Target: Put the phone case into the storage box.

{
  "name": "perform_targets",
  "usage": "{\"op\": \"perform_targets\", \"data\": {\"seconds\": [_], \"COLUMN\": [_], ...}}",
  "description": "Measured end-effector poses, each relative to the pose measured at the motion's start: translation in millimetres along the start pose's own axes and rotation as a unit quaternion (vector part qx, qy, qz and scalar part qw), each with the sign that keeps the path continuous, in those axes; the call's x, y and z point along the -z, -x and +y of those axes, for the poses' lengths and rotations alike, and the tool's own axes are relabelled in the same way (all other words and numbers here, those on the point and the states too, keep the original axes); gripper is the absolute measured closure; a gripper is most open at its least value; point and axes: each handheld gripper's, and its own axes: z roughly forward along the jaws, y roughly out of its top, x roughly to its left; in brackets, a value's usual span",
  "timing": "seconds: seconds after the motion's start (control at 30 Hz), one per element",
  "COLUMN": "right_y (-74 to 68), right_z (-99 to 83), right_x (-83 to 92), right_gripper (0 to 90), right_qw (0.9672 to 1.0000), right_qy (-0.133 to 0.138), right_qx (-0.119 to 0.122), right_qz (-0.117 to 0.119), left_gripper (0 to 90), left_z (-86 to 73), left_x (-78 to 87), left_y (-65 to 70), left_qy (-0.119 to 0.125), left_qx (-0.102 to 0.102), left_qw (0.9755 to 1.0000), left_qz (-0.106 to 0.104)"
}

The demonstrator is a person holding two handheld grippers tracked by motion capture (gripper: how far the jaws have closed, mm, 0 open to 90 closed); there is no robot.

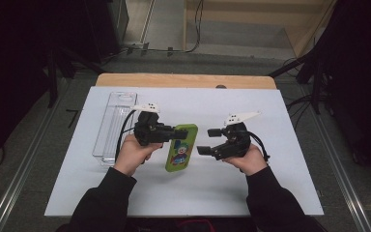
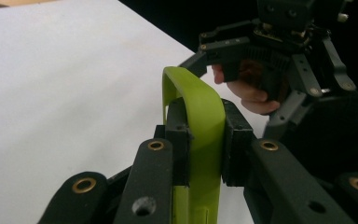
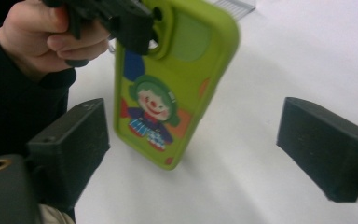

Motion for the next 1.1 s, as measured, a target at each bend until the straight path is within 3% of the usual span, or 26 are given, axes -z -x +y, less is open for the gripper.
{"op": "perform_targets", "data": {"seconds": [0.1,0.4,0.47,0.6,0.87,1.1], "right_y": [1.6,1.4,1.1,0.6,-0.2,0.2], "right_z": [0.3,2.3,2.5,3.2,4.7,4.5], "right_x": [3.0,11.4,12.9,14.1,11.0,5.2], "right_gripper": [8.2,8.4,13.0,13.1,14.2,22.3], "right_qw": [1.0000,0.9998,0.9997,0.9995,0.9989,0.9978], "right_qy": [0.002,0.008,0.010,0.011,0.010,0.003], "right_qx": [-0.004,0.015,0.020,0.027,0.042,0.059], "right_qz": [0.000,0.006,0.006,0.010,0.019,0.030], "left_gripper": [78.3,78.3,78.3,78.2,78.2,78.2], "left_z": [-1.8,-5.1,-5.5,-6.4,-8.4,-9.6], "left_x": [-0.2,-0.9,-1.0,-1.0,-3.5,-5.8], "left_y": [0.8,5.0,5.7,7.8,9.4,10.1], "left_qy": [-0.002,-0.011,-0.013,-0.015,-0.018,-0.022], "left_qx": [-0.006,-0.018,-0.019,-0.030,-0.039,-0.050], "left_qw": [1.0000,0.9996,0.9994,0.9988,0.9977,0.9967], "left_qz": [0.000,-0.021,-0.026,-0.037,-0.053,-0.061]}}
